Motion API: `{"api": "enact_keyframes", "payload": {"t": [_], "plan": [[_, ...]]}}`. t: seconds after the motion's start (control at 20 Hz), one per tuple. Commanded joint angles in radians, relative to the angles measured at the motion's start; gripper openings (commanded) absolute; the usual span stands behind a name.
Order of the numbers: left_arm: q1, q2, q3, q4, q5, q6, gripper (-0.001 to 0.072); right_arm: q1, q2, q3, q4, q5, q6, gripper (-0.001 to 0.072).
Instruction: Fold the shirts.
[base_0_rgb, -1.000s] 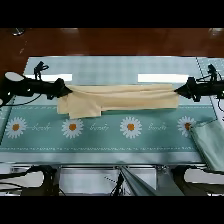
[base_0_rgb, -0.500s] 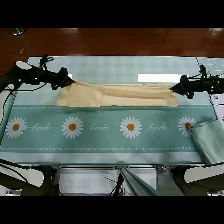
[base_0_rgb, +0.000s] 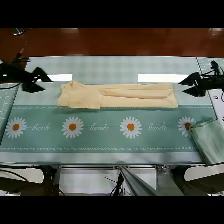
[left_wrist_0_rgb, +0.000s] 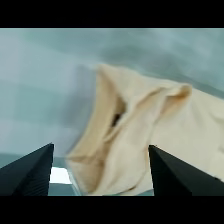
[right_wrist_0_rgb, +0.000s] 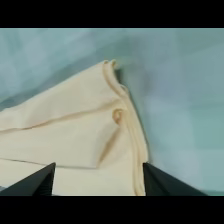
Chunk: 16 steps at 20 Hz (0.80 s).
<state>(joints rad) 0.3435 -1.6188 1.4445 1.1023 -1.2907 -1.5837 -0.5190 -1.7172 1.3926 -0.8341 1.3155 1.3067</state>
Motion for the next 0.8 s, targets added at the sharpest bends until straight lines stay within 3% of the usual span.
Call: {"api": "enact_keyframes", "payload": {"t": [0.0, 0.1, 0.2, 0.35, 0.55, 0.6, 0.65, 0.7, 0.75], "plan": [[0.092, 0.194, -0.14, 0.221, 0.047, -0.087, 0.0701, -0.037, 0.004, -0.005, -0.137, 0.035, 0.016, 0.0627], [0.073, 0.356, -0.355, 0.125, 0.228, -0.074, 0.0701, -0.011, -0.014, -0.047, -0.119, -0.008, 0.014, 0.0627], [0.01, 0.496, -0.563, -0.04, 0.359, 0.046, 0.0702, 0.026, -0.051, -0.053, -0.11, -0.013, 0.008, 0.0626], [-0.118, 0.586, -0.722, -0.204, 0.399, 0.162, 0.0701, 0.085, -0.099, -0.053, -0.03, -0.029, -0.021, 0.0626], [-0.28, 0.557, -0.728, -0.225, 0.432, 0.162, 0.0701, 0.18, -0.119, -0.052, -0.003, -0.061, -0.033, 0.0608], [-0.303, 0.547, -0.728, -0.229, 0.44, 0.162, 0.0699, 0.196, -0.117, -0.052, -0.014, -0.056, -0.029, 0.0478], [-0.32, 0.537, -0.727, -0.24, 0.442, 0.163, 0.0641, 0.199, -0.11, -0.052, -0.012, -0.042, -0.025, 0.0178], [-0.331, 0.529, -0.726, -0.245, 0.442, 0.163, 0.0265, 0.196, -0.089, -0.052, -0.015, -0.028, -0.024, 0.0024], [-0.341, 0.526, -0.726, -0.261, 0.443, 0.169, 0.003, 0.182, -0.055, -0.052, -0.036, -0.02, -0.023, 0.0025]]}}
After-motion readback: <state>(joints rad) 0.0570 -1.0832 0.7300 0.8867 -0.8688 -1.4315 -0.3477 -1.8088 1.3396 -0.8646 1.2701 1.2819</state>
